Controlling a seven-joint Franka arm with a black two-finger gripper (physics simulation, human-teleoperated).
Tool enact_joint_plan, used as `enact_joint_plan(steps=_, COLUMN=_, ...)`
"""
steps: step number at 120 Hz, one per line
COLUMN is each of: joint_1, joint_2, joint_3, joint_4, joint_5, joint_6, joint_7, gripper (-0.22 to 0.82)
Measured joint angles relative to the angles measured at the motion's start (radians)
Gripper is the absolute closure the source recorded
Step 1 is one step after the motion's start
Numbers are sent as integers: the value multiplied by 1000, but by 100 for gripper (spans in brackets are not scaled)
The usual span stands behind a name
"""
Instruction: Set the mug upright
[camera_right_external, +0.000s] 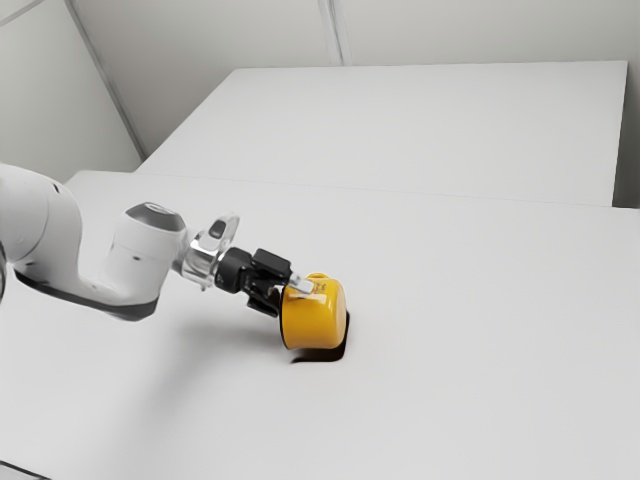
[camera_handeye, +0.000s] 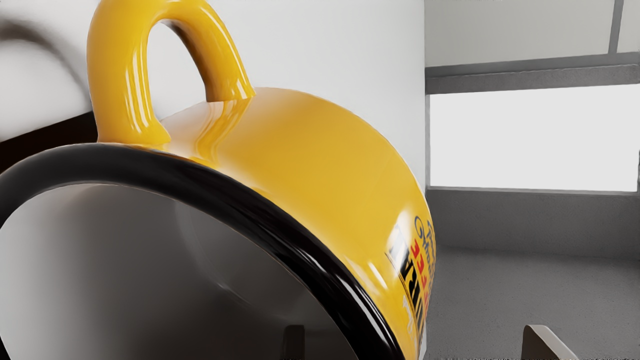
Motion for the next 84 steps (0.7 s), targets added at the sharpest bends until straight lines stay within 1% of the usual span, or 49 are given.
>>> enact_joint_plan(steps=15, joint_1=0, joint_2=13, joint_3=0, joint_4=7, joint_5=-16, joint_6=-13, joint_7=23, gripper=24)
enact_joint_plan(steps=39, joint_1=0, joint_2=16, joint_3=-1, joint_4=9, joint_5=-26, joint_6=-24, joint_7=55, gripper=52)
enact_joint_plan(steps=53, joint_1=0, joint_2=13, joint_3=-1, joint_4=9, joint_5=-28, joint_6=-27, joint_7=70, gripper=65)
enact_joint_plan(steps=64, joint_1=0, joint_2=11, joint_3=-3, joint_4=10, joint_5=-28, joint_6=-28, joint_7=80, gripper=70)
enact_joint_plan(steps=84, joint_1=0, joint_2=-14, joint_3=-6, joint_4=16, joint_5=-17, joint_6=-21, joint_7=93, gripper=74)
